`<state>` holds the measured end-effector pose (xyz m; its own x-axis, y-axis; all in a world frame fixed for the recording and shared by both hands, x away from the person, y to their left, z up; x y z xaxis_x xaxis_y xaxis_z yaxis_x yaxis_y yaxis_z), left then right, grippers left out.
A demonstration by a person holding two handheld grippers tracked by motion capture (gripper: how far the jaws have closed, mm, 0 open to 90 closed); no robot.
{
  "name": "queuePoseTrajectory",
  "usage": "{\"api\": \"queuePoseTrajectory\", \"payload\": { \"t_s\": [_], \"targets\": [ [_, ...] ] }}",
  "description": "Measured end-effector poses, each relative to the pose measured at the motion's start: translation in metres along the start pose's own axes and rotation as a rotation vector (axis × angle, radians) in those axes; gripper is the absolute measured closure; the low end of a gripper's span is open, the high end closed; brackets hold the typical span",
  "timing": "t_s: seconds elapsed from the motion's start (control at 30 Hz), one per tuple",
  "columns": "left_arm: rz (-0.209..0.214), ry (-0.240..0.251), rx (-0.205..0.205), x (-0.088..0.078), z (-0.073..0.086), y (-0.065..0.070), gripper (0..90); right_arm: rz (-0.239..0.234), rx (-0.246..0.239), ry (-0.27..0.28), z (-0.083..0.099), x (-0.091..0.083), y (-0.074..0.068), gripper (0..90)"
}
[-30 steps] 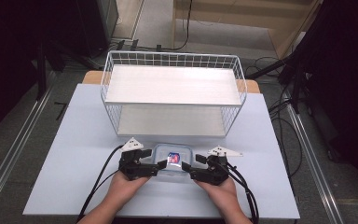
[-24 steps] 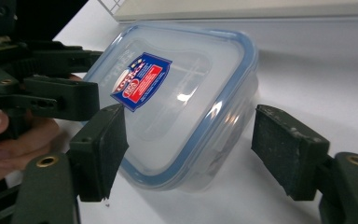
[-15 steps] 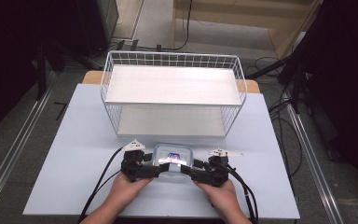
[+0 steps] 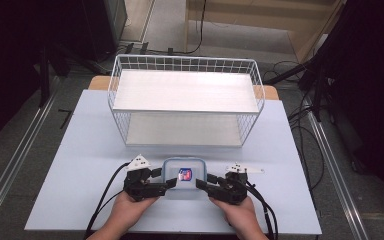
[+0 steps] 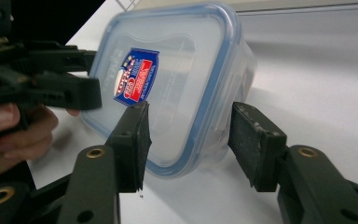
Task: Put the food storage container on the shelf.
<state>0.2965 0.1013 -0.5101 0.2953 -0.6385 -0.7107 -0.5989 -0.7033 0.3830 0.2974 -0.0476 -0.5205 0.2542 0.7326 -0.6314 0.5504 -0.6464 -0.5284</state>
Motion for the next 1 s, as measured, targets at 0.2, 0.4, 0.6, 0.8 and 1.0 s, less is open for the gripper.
{"api": "queuePoseTrajectory", "payload": {
  "t_s": [0.2,0.4,0.6,0.8,1.0],
  "targets": [
    [-0.015,0.023,0.021,-0.007,0.009,0.004,43.0,0.008,-0.021,0.004,0.005,-0.001,-0.003,53.6],
    [-0.001,0.057,0.020,-0.006,0.011,0.004,42.8,0.021,-0.032,0.004,0.008,-0.001,-0.004,53.5],
    [-0.015,0.073,0.049,-0.006,0.012,0.005,42.7,0.029,-0.050,-0.010,0.011,-0.001,-0.004,52.3],
    [-0.036,0.075,0.076,-0.006,0.013,0.007,42.3,0.034,-0.065,-0.018,0.012,0.000,-0.004,48.8],
    [-0.053,0.079,0.095,-0.006,0.013,0.008,42.2,0.044,-0.064,-0.002,0.006,-0.003,-0.002,39.6]
  ]
}}
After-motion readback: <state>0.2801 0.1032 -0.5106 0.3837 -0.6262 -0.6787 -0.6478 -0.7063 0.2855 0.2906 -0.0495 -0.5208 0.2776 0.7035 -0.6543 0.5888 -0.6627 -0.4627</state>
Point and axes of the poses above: each handheld gripper's, and its own axes: x roughly forward along the jaws, z roughly out of its underside, y roughly to its right, the point moved 10 cm from there along x, roughly forward along the jaws, and after that the axes turned 13 degrees about -y, right-handed, at the moved point
